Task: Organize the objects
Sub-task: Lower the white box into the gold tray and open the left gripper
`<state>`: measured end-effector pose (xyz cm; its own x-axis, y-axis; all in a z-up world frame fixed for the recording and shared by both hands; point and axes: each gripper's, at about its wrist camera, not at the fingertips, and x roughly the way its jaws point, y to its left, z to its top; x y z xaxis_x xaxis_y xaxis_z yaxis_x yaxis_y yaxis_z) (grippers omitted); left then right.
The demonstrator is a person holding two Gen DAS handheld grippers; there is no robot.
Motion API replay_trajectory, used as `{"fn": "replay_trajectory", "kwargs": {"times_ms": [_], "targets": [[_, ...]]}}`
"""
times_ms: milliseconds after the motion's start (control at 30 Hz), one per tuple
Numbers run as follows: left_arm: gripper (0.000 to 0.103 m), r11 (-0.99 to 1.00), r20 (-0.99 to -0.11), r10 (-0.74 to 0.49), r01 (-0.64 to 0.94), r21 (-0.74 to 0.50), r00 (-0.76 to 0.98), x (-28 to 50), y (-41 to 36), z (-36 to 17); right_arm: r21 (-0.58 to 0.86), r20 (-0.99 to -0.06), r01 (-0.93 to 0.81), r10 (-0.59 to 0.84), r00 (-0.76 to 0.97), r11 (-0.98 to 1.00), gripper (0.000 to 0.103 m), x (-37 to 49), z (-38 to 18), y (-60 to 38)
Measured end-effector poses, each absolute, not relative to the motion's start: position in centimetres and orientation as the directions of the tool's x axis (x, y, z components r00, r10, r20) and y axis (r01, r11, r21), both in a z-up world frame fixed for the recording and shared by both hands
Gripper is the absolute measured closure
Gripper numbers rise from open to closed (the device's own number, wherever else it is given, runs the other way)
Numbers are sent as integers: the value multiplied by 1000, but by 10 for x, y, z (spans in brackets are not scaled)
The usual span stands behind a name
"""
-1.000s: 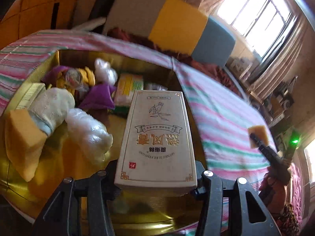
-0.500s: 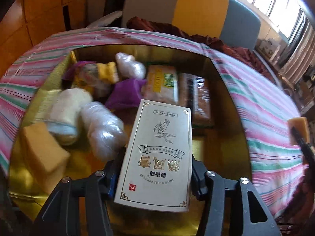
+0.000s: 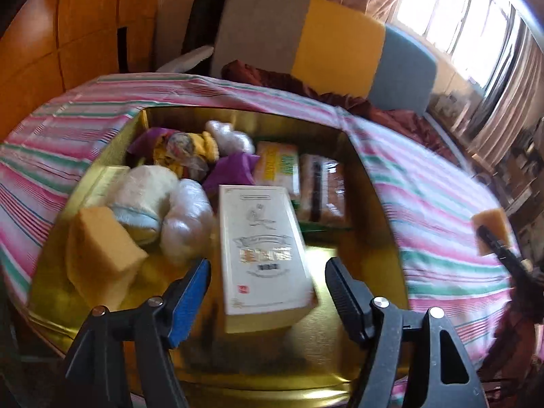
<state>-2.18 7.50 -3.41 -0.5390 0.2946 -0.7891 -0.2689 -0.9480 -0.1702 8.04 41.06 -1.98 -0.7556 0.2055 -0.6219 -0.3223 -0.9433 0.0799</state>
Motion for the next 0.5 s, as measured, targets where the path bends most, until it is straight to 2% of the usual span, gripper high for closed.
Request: {"fn": "replay_trajectory", "kwargs": {"times_ms": [100,167,400,500], "targets": [[41,-965,-819,210,-247,-87,-533,-31,74,-41,126,-620,-299,160,-768,-946,55,81,-14,404],[41,-971,-828,197,-222,-91,-524,-35,68,-46,151,-610,-272,127,-782,-950,55,81,-7,396],[41,-931,-763,365,-193,-310,-534,-23,41,-32,203,-582,-139,-5,-813,-969,55,73,13,353],[41,-920,-721,391,-216,-328,-572,-13,39,-22,225,-586,-97,-55,-808,-969,55,67,16,335]]}}
